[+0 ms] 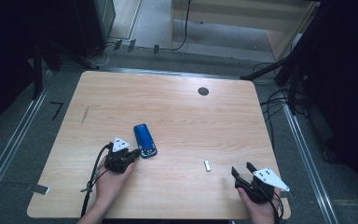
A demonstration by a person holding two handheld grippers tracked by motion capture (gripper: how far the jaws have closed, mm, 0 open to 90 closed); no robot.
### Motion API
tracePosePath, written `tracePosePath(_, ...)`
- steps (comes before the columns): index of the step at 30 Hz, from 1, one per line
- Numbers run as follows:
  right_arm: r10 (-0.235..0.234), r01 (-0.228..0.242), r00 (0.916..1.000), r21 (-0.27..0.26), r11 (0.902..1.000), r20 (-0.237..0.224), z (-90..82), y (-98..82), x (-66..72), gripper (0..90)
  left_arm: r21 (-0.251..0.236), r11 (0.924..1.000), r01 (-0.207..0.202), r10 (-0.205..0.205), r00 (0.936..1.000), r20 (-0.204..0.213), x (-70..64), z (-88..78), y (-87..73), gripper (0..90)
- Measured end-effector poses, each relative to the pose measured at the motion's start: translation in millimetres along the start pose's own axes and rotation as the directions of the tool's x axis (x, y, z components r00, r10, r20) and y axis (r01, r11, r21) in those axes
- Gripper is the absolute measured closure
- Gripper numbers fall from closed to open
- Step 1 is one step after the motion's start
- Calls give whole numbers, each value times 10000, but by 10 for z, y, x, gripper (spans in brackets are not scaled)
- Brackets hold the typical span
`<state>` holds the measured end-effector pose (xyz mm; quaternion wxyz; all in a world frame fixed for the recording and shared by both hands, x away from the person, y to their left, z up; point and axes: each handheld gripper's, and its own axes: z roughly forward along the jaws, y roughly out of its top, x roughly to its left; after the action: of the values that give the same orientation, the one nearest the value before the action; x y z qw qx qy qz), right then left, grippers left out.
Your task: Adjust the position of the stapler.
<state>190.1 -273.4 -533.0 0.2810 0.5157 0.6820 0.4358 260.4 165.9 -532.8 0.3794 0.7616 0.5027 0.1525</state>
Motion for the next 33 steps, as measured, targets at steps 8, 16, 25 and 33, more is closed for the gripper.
tracePosePath(8,-12,7,9991,-127,9999,-418,0,79,137,367,-89,9999,-116,118,9997,235,-74,61,37,900)
tracePosePath(16,-177,167,9974,-154,9997,-694,24,139,250,360,-107,9992,-375,379,9986,376,-81,38,32,900)
tracePosePath(25,-413,429,9915,98,9990,-1233,108,287,408,361,-976,9952,2,-22,9998,-205,210,-311,-87,715)
tracePosePath(33,-662,666,9860,-29,9978,-1531,158,422,562,365,-1535,9856,709,-795,9955,-507,445,-602,-246,569)
